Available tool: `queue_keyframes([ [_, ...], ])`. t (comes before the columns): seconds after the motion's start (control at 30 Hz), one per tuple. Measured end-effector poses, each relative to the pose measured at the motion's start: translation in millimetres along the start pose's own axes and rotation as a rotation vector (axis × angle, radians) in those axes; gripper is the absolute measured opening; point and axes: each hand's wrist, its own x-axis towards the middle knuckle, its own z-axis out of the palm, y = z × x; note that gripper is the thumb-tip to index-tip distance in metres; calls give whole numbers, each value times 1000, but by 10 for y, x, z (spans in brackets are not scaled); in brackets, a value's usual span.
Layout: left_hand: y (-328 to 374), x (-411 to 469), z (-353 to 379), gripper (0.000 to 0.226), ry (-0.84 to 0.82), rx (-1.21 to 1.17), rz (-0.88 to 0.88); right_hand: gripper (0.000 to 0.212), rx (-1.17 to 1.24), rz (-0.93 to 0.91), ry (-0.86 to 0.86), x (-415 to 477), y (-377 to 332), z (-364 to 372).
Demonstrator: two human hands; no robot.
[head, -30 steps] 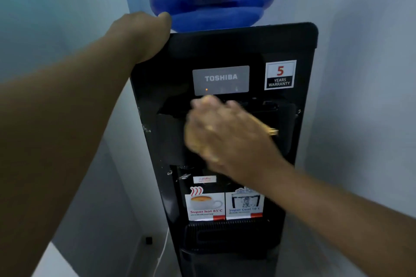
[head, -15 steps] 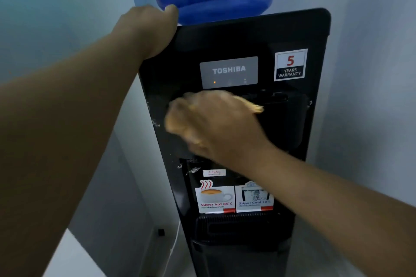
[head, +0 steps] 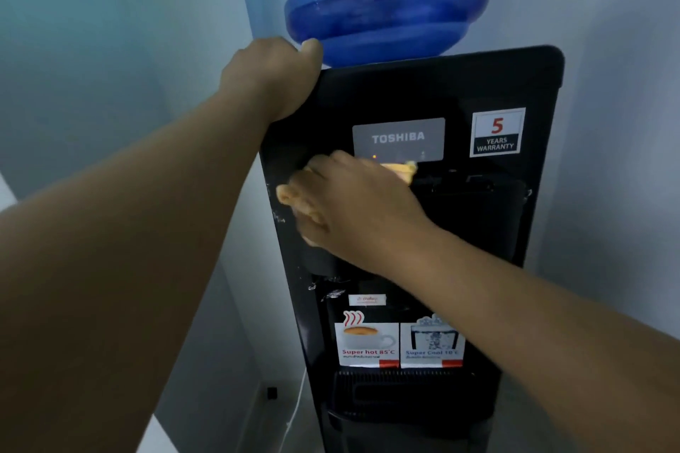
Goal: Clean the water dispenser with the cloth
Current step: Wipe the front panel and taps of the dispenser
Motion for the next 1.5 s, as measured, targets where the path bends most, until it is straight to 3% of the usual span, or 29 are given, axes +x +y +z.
queue_keyframes([
  [0.07, -22, -17, 13, 49, 16, 9, 16, 37, -36, 14, -29, -315, 290, -108],
  [0.17, -11, -64, -6, 43, 40, 0, 16, 34, -117, 165, 98, -707, 642, -337],
  [0.27, -10, -63, -9, 42, 64, 3, 52, 33, -175, 282, 79, -477, 430, -312],
  [0.43, -44, -8, 4, 41, 69, -42, 45, 26, -140, 33, 25, 185, -384, 124],
  [0.5, -49, -11, 11, 41, 69, -37, 52, 27, -177, -136, -72, 171, -447, 173],
  [0.57, -42, -12, 24, 41, 78, -30, 63, 20, -55, -171, -96, 27, -245, 90],
  [0.63, -55, -3, 34, 42, 83, -23, 67, 8, 27, -54, 22, -222, 75, -34],
  [0.77, -66, 27, 58, 44, 102, -21, 93, 35, -114, 300, 187, -858, 721, -335],
  [0.87, -58, 24, 60, 44, 105, -15, 100, 30, -85, 429, 194, -632, 482, -285],
  [0.97, -57, 11, 47, 44, 111, -9, 90, 14, -37, 205, 128, -57, -61, -25],
  [1.1, -53, 3, 47, 44, 100, -19, 70, 26, -9, 17, 30, -80, 90, -77],
  [1.27, -58, -19, 36, 46, 89, -35, 59, 46, -17, 222, 45, -934, 1040, -562],
  [1.37, -48, -44, 19, 45, 97, -20, 52, 42, 28, 242, 202, -666, 1072, -632],
  [1.43, -31, -46, 7, 44, 119, -6, 53, 34, 163, 74, 192, -326, 911, -603],
  [1.5, -37, -49, 11, 43, 131, 3, 51, 34, 197, -149, -46, -170, 743, -449],
])
